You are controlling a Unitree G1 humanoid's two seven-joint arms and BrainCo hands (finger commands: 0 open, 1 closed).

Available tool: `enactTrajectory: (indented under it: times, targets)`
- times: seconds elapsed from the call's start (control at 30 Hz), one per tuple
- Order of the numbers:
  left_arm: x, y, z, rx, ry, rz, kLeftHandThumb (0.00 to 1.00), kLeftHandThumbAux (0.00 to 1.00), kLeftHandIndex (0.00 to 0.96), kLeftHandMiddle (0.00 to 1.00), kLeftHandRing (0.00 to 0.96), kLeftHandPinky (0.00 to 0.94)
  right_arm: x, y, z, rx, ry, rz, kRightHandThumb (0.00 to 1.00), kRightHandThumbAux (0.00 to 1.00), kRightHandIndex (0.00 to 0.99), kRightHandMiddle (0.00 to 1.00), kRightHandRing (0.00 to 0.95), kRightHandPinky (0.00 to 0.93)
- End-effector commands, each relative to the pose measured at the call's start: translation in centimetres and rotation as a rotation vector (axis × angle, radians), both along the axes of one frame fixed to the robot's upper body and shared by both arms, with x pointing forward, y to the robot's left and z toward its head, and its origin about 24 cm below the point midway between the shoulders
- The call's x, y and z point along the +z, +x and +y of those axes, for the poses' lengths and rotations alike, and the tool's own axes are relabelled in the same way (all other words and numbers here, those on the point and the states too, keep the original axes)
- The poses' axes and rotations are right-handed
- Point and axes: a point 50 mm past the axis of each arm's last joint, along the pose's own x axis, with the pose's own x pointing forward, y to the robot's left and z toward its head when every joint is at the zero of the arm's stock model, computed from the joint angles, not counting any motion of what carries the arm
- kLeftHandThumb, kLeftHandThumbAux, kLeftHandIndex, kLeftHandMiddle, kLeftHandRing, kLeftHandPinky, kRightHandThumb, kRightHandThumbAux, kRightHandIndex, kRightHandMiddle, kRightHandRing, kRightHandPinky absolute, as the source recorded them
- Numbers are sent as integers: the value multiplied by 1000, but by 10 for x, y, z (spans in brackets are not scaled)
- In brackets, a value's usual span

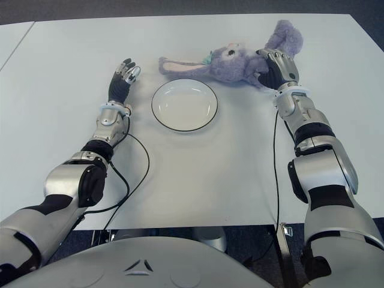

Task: Put the doll into the plate.

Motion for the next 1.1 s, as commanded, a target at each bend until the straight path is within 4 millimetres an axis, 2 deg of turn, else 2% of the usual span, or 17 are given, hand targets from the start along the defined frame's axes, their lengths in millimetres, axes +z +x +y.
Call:
enactTrajectory:
  times: [0.03,0.7,0.87,0.97,1.1]
  targets:
    - [-114,-81,1,27,-31,535,0,444,117,131,121,116,-46,-16,10,69,28,155,702,721,441,826,821,807]
    - [-114,-81,1,44,-42,541,0,464,127,144,136,133,-34,-16,6,86,53,84,704,721,441,838,840,837]
    - [-114,-80,2,50,-44,540,0,462,129,146,138,136,-18,-11,5,90,56,22,705,721,441,848,845,839]
    - [-114,-80,1,49,-34,542,0,461,127,145,137,130,4,-6,6,110,79,-50,705,721,440,852,847,837]
    - [-114,-80,2,49,-32,543,0,463,128,145,136,133,17,-5,9,142,106,-118,705,721,440,856,847,837]
